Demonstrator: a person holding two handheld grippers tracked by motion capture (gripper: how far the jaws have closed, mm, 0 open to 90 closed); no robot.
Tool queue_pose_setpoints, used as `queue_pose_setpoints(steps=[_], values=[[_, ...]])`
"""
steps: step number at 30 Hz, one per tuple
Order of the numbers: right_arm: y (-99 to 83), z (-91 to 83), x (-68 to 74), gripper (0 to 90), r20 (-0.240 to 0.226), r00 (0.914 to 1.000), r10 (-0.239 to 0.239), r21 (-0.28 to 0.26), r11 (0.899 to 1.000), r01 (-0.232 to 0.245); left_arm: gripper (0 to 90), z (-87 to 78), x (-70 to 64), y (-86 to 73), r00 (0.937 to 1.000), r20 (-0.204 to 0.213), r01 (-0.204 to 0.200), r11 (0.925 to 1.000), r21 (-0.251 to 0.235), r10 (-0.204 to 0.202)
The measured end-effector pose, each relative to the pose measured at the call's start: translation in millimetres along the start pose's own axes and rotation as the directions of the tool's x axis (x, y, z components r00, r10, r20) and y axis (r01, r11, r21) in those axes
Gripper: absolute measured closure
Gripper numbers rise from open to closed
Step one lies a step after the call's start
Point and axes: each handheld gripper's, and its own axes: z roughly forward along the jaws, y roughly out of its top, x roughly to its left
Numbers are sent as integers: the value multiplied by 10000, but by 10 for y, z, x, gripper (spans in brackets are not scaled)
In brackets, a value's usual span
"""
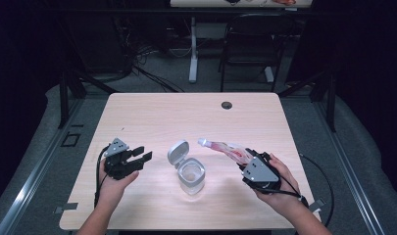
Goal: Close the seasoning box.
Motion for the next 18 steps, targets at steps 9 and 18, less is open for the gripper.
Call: queue_pose_setpoints(steps=[9,18], values=[[-24,16,66,517,342,9962,-806,115,9967,802,575,2,1,-1,10000,-8,9,10000,-6,-9],[-52,34,87,517,443,9946,-943,214,9954,934,574,3,-2,0,10000,2,6,10000,15,-6]])
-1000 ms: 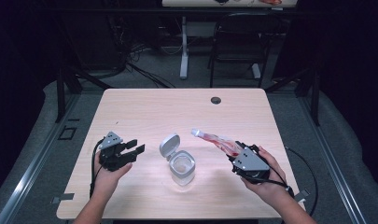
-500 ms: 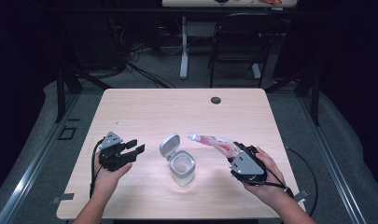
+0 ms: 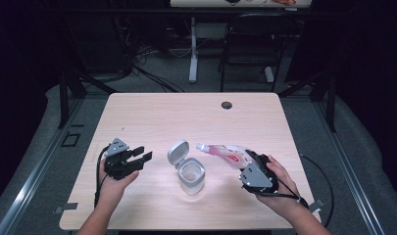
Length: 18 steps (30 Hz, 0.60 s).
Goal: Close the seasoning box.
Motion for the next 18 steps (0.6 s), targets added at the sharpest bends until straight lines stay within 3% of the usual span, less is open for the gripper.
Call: queue_pose_setpoints(steps=[9,18], values=[[-26,14,18,517,340,9981,-513,77,9987,510,574,2,-1,0,10000,7,4,10000,2,-4],[-32,26,64,518,536,9897,-1330,274,9909,1317,574,-3,0,0,10000,4,-18,10000,-10,18]])
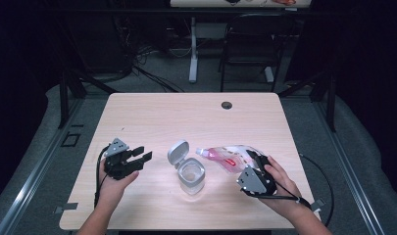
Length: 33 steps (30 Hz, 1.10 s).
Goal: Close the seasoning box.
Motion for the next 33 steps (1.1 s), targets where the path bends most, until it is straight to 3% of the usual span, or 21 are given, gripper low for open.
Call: queue_pose_setpoints(steps=[3,8,9,17,20,33], values=[[-6,17,19,518,75,10000,-57,-150,9999,58,573,-1,2,0,10000,-7,15,10000,-10,-15],[9,3,5,518,183,9989,-430,115,9990,428,574,-2,2,0,10000,-9,11,10000,-18,-11],[4,16,15,518,209,9993,-325,-72,9994,326,573,-3,1,1,10000,-12,9,10000,-17,-9],[29,1,-1,518,362,9946,-973,61,9953,972,573,-3,0,1,10000,-5,13,10000,-38,-13],[30,8,4,518,389,9945,-973,-65,9952,976,574,-5,0,2,10000,-24,19,10000,-25,-19],[71,-23,-21,518,700,9805,-1838,144,9830,1832,574,-5,-1,2,10000,-14,26,10000,-56,-26]])
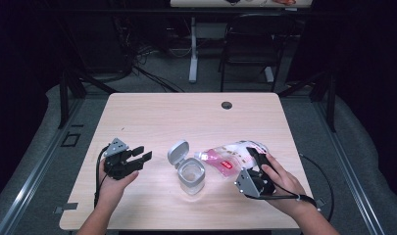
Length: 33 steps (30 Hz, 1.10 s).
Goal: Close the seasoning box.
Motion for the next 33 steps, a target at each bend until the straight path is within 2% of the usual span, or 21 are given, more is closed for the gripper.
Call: queue_pose_setpoints(steps=[13,15,17,18,21,23,25,33], values=[[32,-5,-7,518,304,9952,-932,-35,9956,933,574,2,3,-1,10000,-11,7,10000,10,-7],[41,-14,-8,518,325,9941,-1031,55,9947,1030,574,2,2,-1,10000,-8,1,10000,18,-1],[40,1,-1,518,343,9947,-974,-130,9951,979,574,1,4,-1,10000,6,5,10000,31,-5],[49,-12,-8,518,305,9936,-1087,50,9941,1086,573,0,5,-1,10000,8,6,10000,41,-6],[52,-6,7,518,355,9923,-1190,-7,9929,1191,574,1,6,-2,10000,4,30,10000,38,-30],[60,-16,3,518,446,9857,-1626,105,9867,1623,574,3,6,-2,10000,13,4,10000,46,-4],[52,1,12,518,473,9851,-1655,-85,9861,1661,574,3,5,-2,10000,21,4,10000,50,-4],[64,-7,16,518,514,9799,-1925,207,9812,1917,573,1,5,-2,10000,12,26,10000,40,-26]])
